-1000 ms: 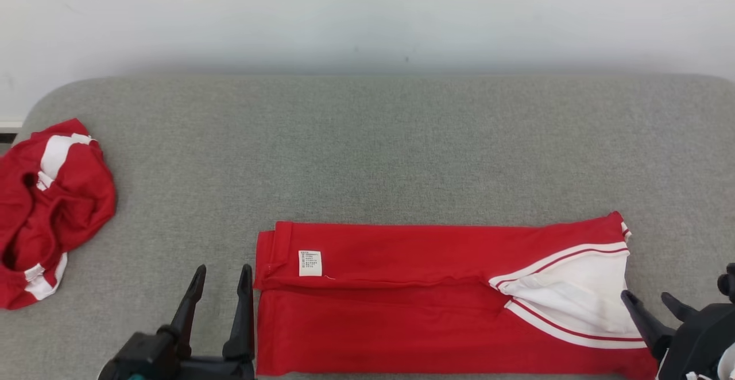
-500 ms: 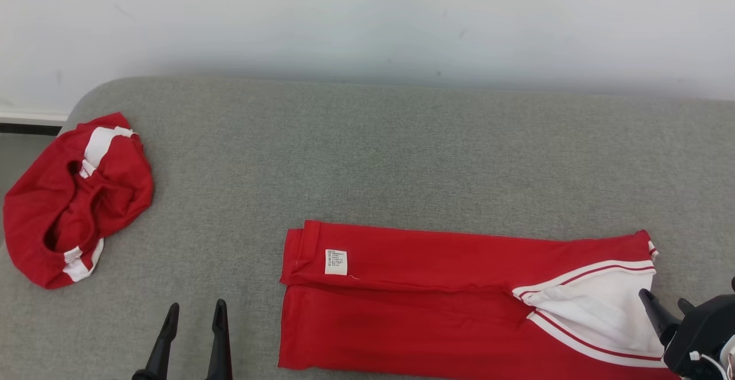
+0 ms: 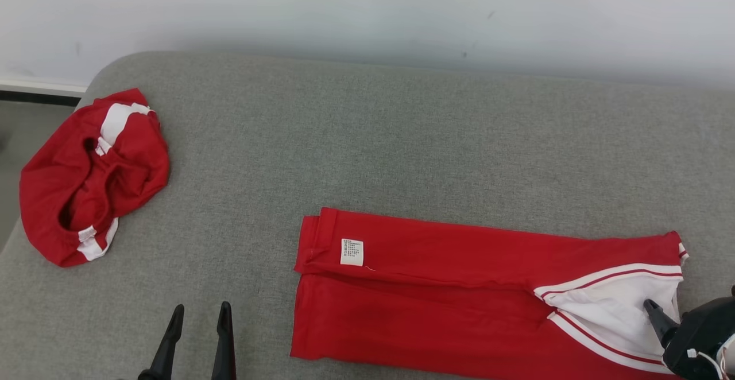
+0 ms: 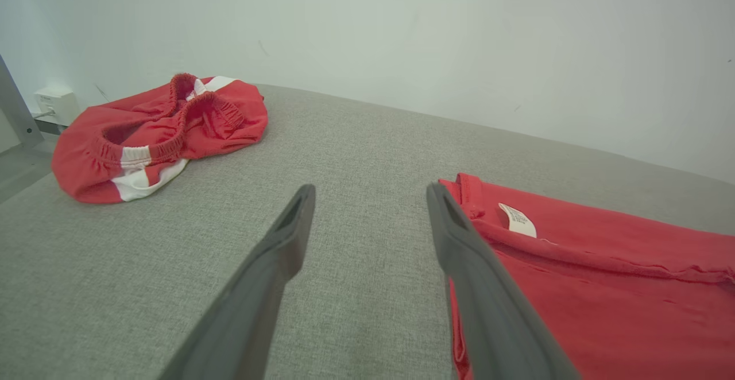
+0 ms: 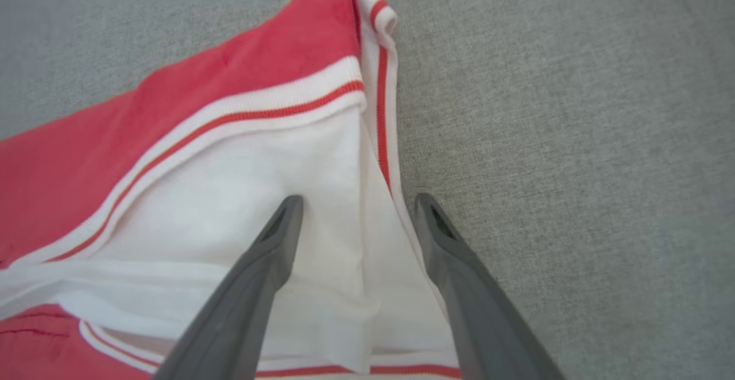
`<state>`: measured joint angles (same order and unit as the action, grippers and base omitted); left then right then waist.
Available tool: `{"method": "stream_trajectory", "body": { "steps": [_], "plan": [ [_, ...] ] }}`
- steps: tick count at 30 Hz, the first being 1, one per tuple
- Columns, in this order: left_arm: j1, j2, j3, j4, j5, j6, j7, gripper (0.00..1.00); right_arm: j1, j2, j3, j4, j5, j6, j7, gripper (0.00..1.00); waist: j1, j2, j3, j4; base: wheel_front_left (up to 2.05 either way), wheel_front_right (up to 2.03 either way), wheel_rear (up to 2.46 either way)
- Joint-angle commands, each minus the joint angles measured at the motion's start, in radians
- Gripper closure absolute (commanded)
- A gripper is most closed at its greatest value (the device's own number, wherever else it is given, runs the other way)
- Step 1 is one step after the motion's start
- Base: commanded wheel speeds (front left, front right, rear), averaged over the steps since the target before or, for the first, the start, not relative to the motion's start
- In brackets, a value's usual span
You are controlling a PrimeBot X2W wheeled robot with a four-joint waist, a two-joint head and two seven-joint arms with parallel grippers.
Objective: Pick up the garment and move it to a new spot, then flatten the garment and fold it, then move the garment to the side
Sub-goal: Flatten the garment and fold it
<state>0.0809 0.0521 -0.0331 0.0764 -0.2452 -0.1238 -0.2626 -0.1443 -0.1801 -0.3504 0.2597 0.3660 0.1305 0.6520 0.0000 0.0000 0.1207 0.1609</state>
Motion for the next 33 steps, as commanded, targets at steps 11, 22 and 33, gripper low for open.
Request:
{"method": "stream_trajectory", "body": {
  "steps": [11,22,33],
  "plan": [
    [-0.015,-0.002,-0.010,0.008,-0.011,-0.008,-0.003,0.00,-0.034,0.029,-0.012,0.101,-0.046,0.000,-0.017,0.00,0.0000,0.0000,0.032,0.013,0.00,0.00,0.00],
    [-0.005,-0.002,-0.012,0.024,-0.010,-0.006,-0.003,0.00,-0.048,0.009,-0.011,0.119,-0.048,-0.001,-0.052,1.00,0.0000,0.0000,0.016,0.002,0.00,0.00,0.00],
    [0.016,-0.002,-0.022,0.030,-0.024,-0.007,-0.003,0.00,-0.034,-0.058,-0.126,0.067,-0.160,-0.001,-0.070,1.00,0.0000,0.0000,-0.025,-0.015,0.00,0.00,0.00]
  ]
}}
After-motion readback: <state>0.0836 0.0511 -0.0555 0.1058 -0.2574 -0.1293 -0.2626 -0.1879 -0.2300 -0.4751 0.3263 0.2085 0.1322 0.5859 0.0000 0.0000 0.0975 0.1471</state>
